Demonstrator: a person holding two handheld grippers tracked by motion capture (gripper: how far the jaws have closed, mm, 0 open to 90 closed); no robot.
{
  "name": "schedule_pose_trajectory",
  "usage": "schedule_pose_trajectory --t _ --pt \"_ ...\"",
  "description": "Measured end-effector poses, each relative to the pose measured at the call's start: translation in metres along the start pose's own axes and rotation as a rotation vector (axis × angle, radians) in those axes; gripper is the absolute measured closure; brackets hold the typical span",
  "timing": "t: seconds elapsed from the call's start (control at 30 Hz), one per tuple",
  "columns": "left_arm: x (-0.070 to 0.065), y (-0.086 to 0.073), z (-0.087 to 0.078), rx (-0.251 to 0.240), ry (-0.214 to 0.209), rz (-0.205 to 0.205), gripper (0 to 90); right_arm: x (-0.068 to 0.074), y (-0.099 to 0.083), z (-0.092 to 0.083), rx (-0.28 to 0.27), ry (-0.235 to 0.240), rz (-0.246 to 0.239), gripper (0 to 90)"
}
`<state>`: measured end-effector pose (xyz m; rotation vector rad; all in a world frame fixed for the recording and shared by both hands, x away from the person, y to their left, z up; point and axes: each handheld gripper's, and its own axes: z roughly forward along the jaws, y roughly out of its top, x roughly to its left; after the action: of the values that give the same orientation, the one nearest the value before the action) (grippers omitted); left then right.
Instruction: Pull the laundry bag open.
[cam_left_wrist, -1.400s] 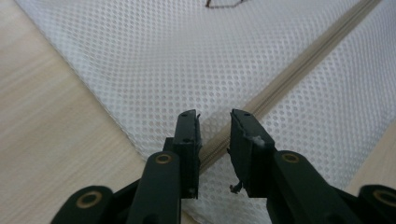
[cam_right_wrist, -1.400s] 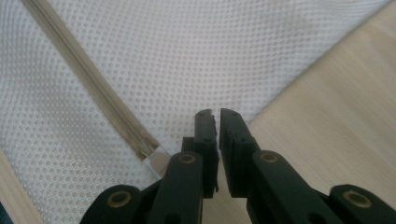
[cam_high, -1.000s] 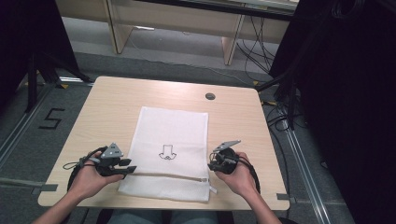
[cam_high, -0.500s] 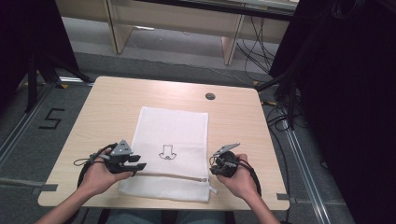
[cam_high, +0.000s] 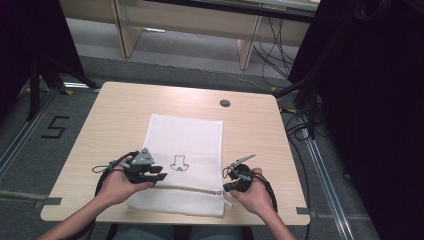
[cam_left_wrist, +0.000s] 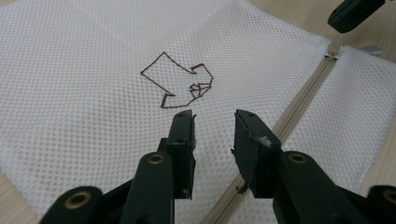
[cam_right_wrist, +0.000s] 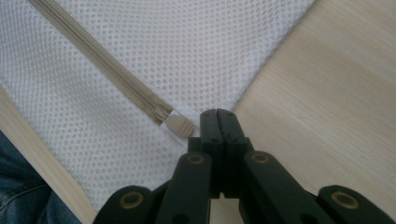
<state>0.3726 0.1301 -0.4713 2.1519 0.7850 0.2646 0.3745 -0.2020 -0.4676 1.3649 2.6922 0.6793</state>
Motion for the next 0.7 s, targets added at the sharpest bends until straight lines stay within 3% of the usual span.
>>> schedule_pose_trajectory --t 0.1,0.13,0.27,0.3,0.33,0.4,0.53,0.57,0.6,0.63,0.67,0.7 --pt "-0.006 0.005 0.005 0.010 -0.014 0.029 70.6 -0.002 0.002 0.004 -0.005 0.012 -0.026 90.0" --pt "-0.008 0.006 0.006 0.015 -0.017 0.017 71.5 -0.001 0.002 0.005 0.004 0.018 -0.021 90.0" --pt "-0.016 0.011 0.014 0.031 -0.045 0.040 75.4 0.001 0.002 0.007 0.020 0.033 -0.003 90.0" --pt "-0.018 0.012 0.015 0.033 -0.058 0.038 76.8 -0.001 0.003 0.008 0.015 0.026 -0.027 90.0" --pt "-0.019 0.013 0.017 0.037 -0.073 0.038 77.7 0.002 0.002 0.007 0.033 0.018 0.009 90.0" --pt "-0.023 0.013 0.021 0.047 -0.085 0.037 79.1 -0.002 0.003 0.010 0.024 0.031 -0.030 90.0" --pt "-0.030 0.013 0.032 0.078 -0.112 0.052 80.7 -0.001 0.003 0.009 0.047 0.013 0.021 90.0" --pt "-0.031 0.013 0.035 0.093 -0.119 0.066 80.9 -0.003 0.003 0.011 0.035 0.023 -0.009 90.0" --pt "-0.032 0.013 0.038 0.106 -0.118 0.075 81.0 -0.003 0.003 0.011 0.042 0.023 0.001 90.0" --pt "-0.034 0.012 0.041 0.100 -0.128 0.061 81.1 -0.003 0.003 0.011 0.034 0.023 -0.009 90.0" --pt "-0.033 0.012 0.042 0.135 -0.131 0.104 81.1 -0.003 0.003 0.011 0.038 0.023 0.000 90.0" --pt "-0.033 0.012 0.043 0.154 -0.136 0.121 81.1 -0.002 0.003 0.011 0.035 0.021 -0.001 90.0"
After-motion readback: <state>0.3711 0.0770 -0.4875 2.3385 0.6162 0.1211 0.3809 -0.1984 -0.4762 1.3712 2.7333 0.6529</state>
